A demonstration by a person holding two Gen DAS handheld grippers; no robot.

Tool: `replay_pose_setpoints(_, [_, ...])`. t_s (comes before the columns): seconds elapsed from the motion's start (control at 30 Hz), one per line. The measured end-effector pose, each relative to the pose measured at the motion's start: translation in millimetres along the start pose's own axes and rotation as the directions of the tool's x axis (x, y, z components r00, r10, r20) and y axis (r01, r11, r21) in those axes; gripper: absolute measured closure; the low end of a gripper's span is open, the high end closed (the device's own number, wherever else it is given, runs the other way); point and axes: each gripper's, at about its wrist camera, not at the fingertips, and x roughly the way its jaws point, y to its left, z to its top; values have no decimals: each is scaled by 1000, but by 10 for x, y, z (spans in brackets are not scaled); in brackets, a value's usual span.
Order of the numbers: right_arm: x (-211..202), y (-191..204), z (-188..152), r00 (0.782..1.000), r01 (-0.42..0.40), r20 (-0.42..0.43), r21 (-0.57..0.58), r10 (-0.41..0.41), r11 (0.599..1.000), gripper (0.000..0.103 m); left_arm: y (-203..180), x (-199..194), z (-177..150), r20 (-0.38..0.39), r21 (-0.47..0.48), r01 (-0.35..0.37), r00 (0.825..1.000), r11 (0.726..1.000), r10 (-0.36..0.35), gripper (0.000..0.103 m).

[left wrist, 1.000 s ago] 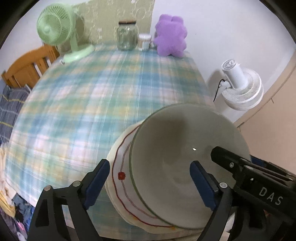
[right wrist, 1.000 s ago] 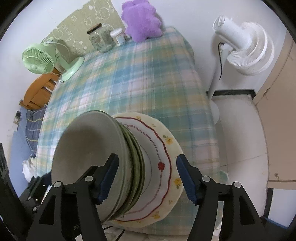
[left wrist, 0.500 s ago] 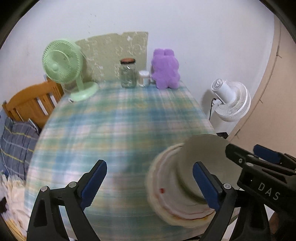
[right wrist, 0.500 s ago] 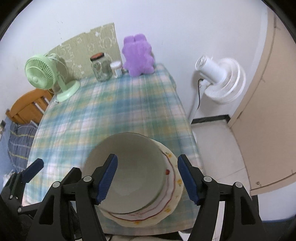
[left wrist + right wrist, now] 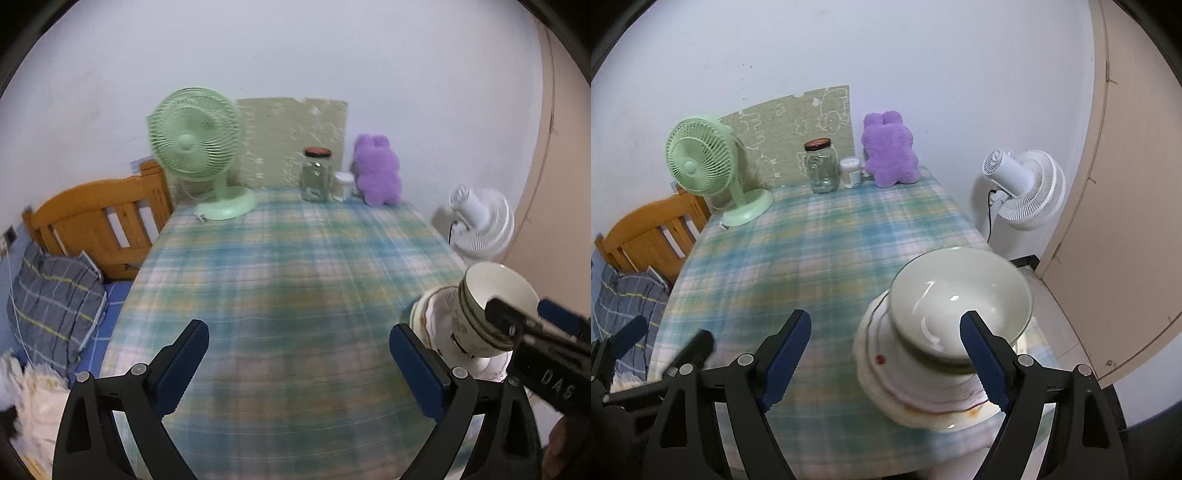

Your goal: Organize plates and bowls

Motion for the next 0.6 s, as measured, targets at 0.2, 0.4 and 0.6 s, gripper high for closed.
replay_pose_setpoints(0.2, [-17, 213, -395, 999, -14, 46, -59, 17, 998, 17, 244, -102, -306, 61, -6, -64, 996, 998, 64, 2])
replay_pose_setpoints(0.4, [-94, 324, -747, 993, -37, 110, -72, 44, 997, 17, 300, -223, -643, 116, 2, -81, 990, 997, 80, 0])
replay_pose_setpoints(0.6, [-183, 385, -1018, 989, -45, 140, -78, 55, 996, 17, 326, -307, -893, 109, -7, -75, 991, 997, 76, 0])
